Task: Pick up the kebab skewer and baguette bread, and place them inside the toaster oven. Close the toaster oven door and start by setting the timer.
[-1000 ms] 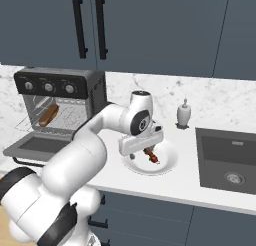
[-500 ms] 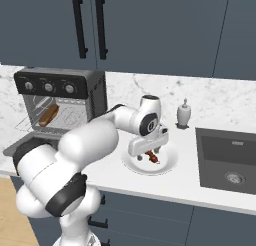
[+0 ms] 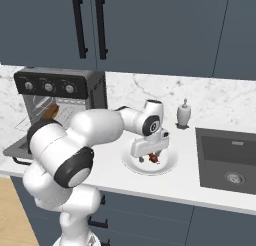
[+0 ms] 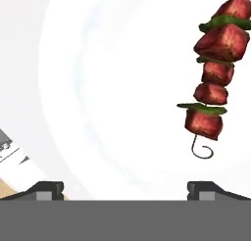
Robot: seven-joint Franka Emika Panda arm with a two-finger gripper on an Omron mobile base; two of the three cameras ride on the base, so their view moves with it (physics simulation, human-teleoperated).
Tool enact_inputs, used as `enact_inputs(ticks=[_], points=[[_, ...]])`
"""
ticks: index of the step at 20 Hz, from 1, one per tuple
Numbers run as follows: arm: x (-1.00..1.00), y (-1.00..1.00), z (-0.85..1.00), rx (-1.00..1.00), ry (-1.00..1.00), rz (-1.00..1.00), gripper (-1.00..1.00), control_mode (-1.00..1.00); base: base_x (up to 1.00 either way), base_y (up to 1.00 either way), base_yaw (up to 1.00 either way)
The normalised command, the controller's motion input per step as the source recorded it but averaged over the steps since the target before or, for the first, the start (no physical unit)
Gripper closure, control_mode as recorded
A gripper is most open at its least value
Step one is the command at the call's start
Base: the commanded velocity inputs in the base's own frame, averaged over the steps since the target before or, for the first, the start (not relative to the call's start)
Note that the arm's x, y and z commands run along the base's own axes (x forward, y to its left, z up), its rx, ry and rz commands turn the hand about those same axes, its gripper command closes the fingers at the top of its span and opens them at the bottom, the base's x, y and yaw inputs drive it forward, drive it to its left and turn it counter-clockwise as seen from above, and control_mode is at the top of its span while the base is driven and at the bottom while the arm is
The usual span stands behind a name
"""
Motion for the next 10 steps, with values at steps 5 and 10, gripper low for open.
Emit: enact_inputs(ticks=[5, 10], points=[[0.14, -0.01, -0.21, 0.03, 0.01, 0.00, -1.00, -1.00, 0.00, 0.00, 0.00], [0.09, 0.00, -0.18, 0.00, 0.00, 0.00, -1.00, -1.00, 0.00, 0.00, 0.00]])
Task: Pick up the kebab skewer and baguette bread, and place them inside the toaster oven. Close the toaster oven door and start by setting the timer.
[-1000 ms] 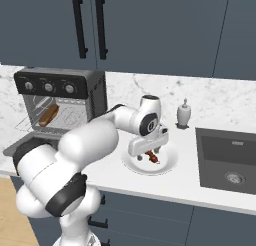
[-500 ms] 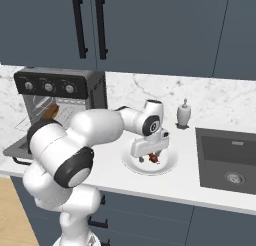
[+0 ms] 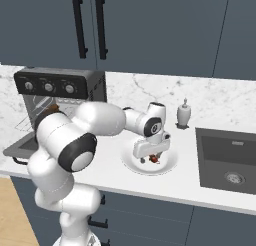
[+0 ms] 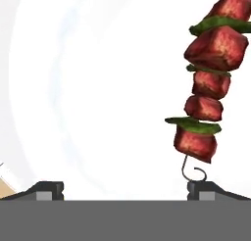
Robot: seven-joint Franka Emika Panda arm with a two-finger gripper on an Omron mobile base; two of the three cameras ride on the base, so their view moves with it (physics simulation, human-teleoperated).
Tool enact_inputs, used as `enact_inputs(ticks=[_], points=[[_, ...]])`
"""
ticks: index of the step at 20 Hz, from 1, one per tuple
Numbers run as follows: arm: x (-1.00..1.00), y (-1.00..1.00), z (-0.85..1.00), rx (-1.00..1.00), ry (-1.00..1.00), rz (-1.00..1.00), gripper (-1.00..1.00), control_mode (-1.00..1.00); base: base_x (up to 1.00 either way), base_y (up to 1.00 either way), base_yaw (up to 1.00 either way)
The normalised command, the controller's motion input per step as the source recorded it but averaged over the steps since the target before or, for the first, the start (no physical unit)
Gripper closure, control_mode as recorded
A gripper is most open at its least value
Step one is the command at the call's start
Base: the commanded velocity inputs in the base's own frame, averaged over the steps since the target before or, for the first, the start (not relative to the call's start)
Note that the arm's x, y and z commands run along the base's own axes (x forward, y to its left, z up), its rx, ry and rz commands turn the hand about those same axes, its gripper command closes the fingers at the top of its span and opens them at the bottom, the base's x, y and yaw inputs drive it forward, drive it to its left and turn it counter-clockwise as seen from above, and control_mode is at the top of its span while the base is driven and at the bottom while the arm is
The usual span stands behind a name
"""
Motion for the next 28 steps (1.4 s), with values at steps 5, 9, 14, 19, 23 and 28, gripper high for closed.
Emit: enact_inputs(ticks=[5, 9, 14, 19, 23, 28], points=[[0.22, 0.00, -0.12, 0.00, 0.00, 0.00, -1.00, -1.00, 0.00, 0.00, 0.00], [0.21, 0.00, -0.16, 0.00, 0.00, 0.00, -1.00, -1.00, 0.00, 0.00, 0.00], [0.13, -0.07, -0.12, 0.00, 0.00, 0.00, -1.00, -1.00, 0.00, 0.00, 0.00], [0.16, -0.06, -0.15, 0.00, 0.00, 0.00, -1.00, -1.00, 0.00, 0.00, 0.00], [0.08, -0.01, -0.16, 0.00, -0.02, 0.00, -1.00, -1.00, 0.00, 0.00, 0.00], [0.07, 0.00, -0.28, 0.00, -0.02, 0.00, -1.00, -1.00, 0.00, 0.00, 0.00]])
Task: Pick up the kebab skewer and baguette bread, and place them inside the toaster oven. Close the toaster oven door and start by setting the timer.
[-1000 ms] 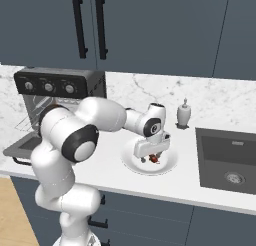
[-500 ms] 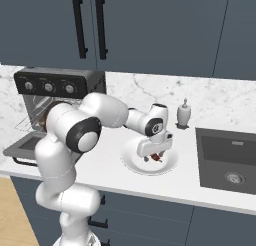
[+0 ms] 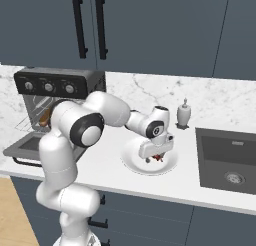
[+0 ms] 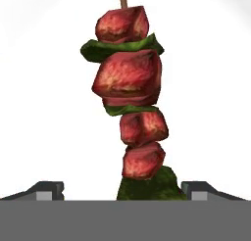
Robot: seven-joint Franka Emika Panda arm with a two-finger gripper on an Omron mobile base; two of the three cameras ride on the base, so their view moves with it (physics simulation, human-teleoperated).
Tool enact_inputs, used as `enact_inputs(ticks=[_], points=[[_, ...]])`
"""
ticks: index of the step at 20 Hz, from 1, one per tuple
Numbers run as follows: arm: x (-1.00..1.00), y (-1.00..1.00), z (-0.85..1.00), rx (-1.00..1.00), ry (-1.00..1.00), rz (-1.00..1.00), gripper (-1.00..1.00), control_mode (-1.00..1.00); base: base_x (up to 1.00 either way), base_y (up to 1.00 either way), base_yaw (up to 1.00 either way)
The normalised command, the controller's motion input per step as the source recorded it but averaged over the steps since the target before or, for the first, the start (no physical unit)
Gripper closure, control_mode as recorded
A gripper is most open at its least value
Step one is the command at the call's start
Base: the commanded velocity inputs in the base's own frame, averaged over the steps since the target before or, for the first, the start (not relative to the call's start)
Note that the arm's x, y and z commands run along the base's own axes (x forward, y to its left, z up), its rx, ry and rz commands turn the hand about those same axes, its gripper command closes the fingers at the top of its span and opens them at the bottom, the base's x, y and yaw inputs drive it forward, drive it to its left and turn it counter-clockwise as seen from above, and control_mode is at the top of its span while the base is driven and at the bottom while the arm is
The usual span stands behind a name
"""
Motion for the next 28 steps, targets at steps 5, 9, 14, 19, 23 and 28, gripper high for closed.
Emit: enact_inputs(ticks=[5, 9, 14, 19, 23, 28], points=[[0.07, 0.00, -0.15, 0.00, -0.05, 0.00, 1.00, -1.00, 0.00, 0.00, 0.00], [0.00, 0.00, -0.15, 0.00, -0.07, 0.00, 1.00, -1.00, 0.00, 0.00, 0.00], [-0.01, 0.00, -0.01, 0.00, -0.14, 0.00, 1.00, -1.00, 0.00, 0.00, 0.00], [-0.73, 0.03, 0.60, 0.01, -0.10, -0.02, 1.00, -1.00, 0.00, 0.00, 0.00], [-1.00, 0.30, 0.46, 0.00, -0.01, -0.12, 1.00, -1.00, 0.00, 0.00, 0.00], [-0.78, 0.69, 0.54, 0.00, 0.01, -0.23, 1.00, -1.00, 0.00, 0.00, 0.00]])
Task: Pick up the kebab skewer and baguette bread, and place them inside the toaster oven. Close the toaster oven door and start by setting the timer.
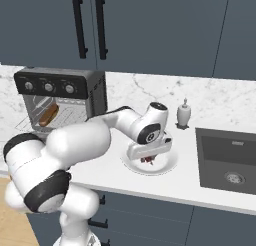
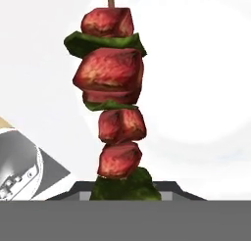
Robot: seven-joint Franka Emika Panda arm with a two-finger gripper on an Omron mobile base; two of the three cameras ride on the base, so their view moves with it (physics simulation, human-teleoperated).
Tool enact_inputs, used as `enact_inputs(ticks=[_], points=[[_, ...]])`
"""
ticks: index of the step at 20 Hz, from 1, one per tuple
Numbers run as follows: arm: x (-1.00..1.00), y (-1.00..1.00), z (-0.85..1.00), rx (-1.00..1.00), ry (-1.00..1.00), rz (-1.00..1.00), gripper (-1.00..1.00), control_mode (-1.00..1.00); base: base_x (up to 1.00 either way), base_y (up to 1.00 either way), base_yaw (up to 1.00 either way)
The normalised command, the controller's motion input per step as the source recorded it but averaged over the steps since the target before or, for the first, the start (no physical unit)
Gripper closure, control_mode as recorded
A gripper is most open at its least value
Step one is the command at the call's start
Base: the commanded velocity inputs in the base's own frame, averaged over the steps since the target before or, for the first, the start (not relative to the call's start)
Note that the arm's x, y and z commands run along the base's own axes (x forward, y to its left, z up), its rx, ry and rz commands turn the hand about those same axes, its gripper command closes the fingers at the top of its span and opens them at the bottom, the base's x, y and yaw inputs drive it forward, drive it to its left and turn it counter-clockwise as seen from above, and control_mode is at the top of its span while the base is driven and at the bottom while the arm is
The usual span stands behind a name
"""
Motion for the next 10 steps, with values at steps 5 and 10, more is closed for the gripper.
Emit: enact_inputs(ticks=[5, 10], points=[[-0.73, 0.77, 0.44, 0.00, 0.00, -0.23, 1.00, -1.00, 0.00, 0.00, 0.00], [-0.45, 0.89, 0.51, 0.00, 0.00, -0.19, 1.00, -1.00, 0.00, 0.00, 0.00]])
